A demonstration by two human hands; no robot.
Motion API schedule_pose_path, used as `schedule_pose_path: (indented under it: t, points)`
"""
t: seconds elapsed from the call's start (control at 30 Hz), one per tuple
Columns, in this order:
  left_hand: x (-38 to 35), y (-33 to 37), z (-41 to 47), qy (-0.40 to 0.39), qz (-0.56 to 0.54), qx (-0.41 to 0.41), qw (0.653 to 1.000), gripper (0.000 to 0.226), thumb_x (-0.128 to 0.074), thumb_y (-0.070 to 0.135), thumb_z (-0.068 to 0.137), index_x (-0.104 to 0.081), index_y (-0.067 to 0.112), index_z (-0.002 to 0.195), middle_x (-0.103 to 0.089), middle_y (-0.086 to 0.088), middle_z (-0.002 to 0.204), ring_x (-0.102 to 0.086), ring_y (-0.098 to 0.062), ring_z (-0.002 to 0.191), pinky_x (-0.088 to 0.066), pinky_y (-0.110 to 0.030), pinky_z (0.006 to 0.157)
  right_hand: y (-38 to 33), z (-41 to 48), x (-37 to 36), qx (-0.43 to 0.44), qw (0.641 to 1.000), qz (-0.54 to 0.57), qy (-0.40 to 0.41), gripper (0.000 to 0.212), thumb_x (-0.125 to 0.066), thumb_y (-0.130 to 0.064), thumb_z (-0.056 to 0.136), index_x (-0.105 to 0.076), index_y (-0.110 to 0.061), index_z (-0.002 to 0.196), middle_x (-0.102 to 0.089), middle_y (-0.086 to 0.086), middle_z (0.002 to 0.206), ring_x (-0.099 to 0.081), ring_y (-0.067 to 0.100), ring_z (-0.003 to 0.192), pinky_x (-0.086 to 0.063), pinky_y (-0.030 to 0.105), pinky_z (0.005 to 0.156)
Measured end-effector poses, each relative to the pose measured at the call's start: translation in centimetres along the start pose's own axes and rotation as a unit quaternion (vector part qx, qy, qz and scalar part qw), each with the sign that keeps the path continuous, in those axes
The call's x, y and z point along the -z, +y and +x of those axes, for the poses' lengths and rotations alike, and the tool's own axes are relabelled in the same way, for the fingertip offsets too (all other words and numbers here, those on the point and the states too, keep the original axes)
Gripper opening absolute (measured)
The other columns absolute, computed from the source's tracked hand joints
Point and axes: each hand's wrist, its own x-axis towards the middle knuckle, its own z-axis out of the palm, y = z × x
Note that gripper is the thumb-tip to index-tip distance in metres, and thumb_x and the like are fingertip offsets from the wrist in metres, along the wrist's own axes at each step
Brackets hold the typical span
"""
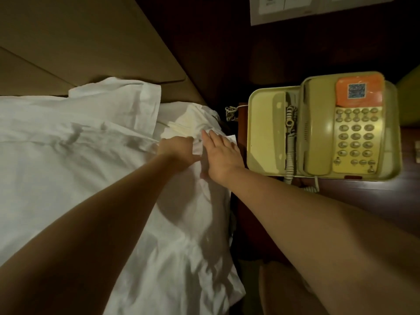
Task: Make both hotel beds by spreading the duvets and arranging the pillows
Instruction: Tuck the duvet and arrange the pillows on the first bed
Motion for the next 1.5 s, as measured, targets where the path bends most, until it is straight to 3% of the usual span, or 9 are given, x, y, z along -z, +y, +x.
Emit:
schedule_pose_path:
  t: [0.17, 0.3, 0.43, 0.53, 0.63, 0.9, 1.03, 1.2, 1.5]
  points:
    - [1.4, 0.1, -4.7, 0.052, -0.025, -0.094, 0.994, 0.037, -0.041, 0.035, 0.098, -0.049, 0.021, 0.131, -0.055, -0.007, 0.125, -0.051, -0.024, 0.115, -0.036, -0.037, 0.095, -2.4, -2.0, 2.3, 0.036, 0.998, -0.039, 0.021, 0.079, -0.054, -0.022, 0.092, -0.003, -0.027, 0.153, -0.01, 0.0, 0.16, -0.008, 0.024, 0.146, -0.006, 0.043, 0.118]
    - [2.3, -1.0, -8.7, 0.061, -0.038, -0.148, 0.986, 0.033, -0.045, 0.034, 0.096, -0.053, 0.02, 0.125, -0.051, -0.005, 0.124, -0.052, -0.024, 0.111, -0.036, -0.036, 0.092, -4.2, -4.3, 5.2, 0.061, 0.982, -0.176, -0.041, 0.044, -0.055, -0.045, 0.088, -0.051, -0.024, 0.126, -0.058, 0.005, 0.122, -0.044, 0.025, 0.124, -0.007, 0.046, 0.116]
    - [3.4, -1.8, -12.5, 0.101, -0.047, -0.174, 0.979, 0.03, -0.043, 0.035, 0.097, -0.054, 0.021, 0.121, -0.055, -0.005, 0.12, -0.055, -0.024, 0.107, -0.039, -0.037, 0.089, -6.6, -8.0, 7.3, 0.054, 0.973, -0.218, -0.045, 0.03, -0.05, -0.043, 0.091, -0.059, -0.024, 0.113, -0.062, 0.002, 0.101, -0.056, 0.023, 0.108, -0.016, 0.042, 0.113]
    - [4.8, -2.1, -15.2, 0.129, -0.029, -0.175, 0.976, 0.03, -0.035, 0.035, 0.101, -0.047, 0.022, 0.125, -0.062, -0.004, 0.112, -0.059, -0.025, 0.101, -0.04, -0.035, 0.082, -7.8, -11.3, 9.2, 0.041, 0.98, -0.195, -0.012, 0.021, -0.052, -0.034, 0.091, -0.06, -0.021, 0.105, -0.053, 0.0, 0.081, -0.057, 0.022, 0.091, -0.037, 0.035, 0.086]
    - [7.5, -2.5, -17.6, 0.172, -0.027, -0.148, 0.973, 0.029, -0.034, 0.029, 0.101, -0.039, 0.02, 0.128, -0.063, -0.006, 0.106, -0.06, -0.027, 0.094, -0.04, -0.033, 0.075, -9.3, -13.8, 12.2, 0.027, 0.981, -0.192, 0.027, 0.02, -0.05, -0.024, 0.093, -0.061, -0.016, 0.108, -0.061, 0.005, 0.097, -0.058, 0.024, 0.088, -0.039, 0.031, 0.067]
    - [20.0, -5.5, -20.7, 0.381, -0.029, -0.029, 0.924, 0.009, -0.043, 0.022, 0.095, -0.046, 0.021, 0.104, -0.061, -0.003, 0.09, -0.057, -0.026, 0.086, -0.033, -0.035, 0.074, -15.6, -15.8, 24.1, 0.042, 0.947, -0.181, 0.263, 0.017, -0.05, -0.017, 0.093, -0.055, -0.016, 0.109, -0.059, 0.003, 0.094, -0.057, 0.025, 0.086, -0.037, 0.034, 0.068]
    - [19.5, -4.4, -18.6, 0.333, -0.087, 0.005, 0.939, 0.014, -0.042, 0.026, 0.094, -0.052, 0.024, 0.105, -0.059, -0.001, 0.104, -0.049, -0.026, 0.103, -0.029, -0.036, 0.078, -14.1, -14.2, 22.8, 0.027, 0.929, -0.24, 0.28, 0.018, -0.05, -0.021, 0.093, -0.052, -0.017, 0.111, -0.062, 0.004, 0.109, -0.054, 0.026, 0.106, -0.031, 0.037, 0.09]
    - [15.7, -1.3, -16.3, 0.248, -0.126, 0.013, 0.96, 0.039, -0.045, 0.03, 0.097, -0.042, 0.024, 0.135, -0.049, -0.004, 0.131, -0.044, -0.026, 0.12, -0.033, -0.041, 0.096, -8.9, -13.7, 21.3, -0.051, 0.915, -0.352, 0.188, 0.048, -0.051, -0.015, 0.09, -0.038, -0.016, 0.135, -0.041, 0.01, 0.136, -0.031, 0.03, 0.134, -0.014, 0.049, 0.115]
    - [11.6, -2.5, -24.2, 0.228, -0.137, 0.07, 0.962, 0.053, -0.036, 0.042, 0.099, -0.024, 0.024, 0.147, -0.034, -0.003, 0.148, -0.035, -0.025, 0.133, -0.022, -0.05, 0.109, -11.2, -20.2, 20.2, -0.018, 0.902, -0.389, 0.188, 0.065, -0.045, -0.02, 0.095, -0.014, -0.019, 0.152, -0.021, 0.008, 0.156, -0.005, 0.029, 0.147, 0.0, 0.054, 0.116]
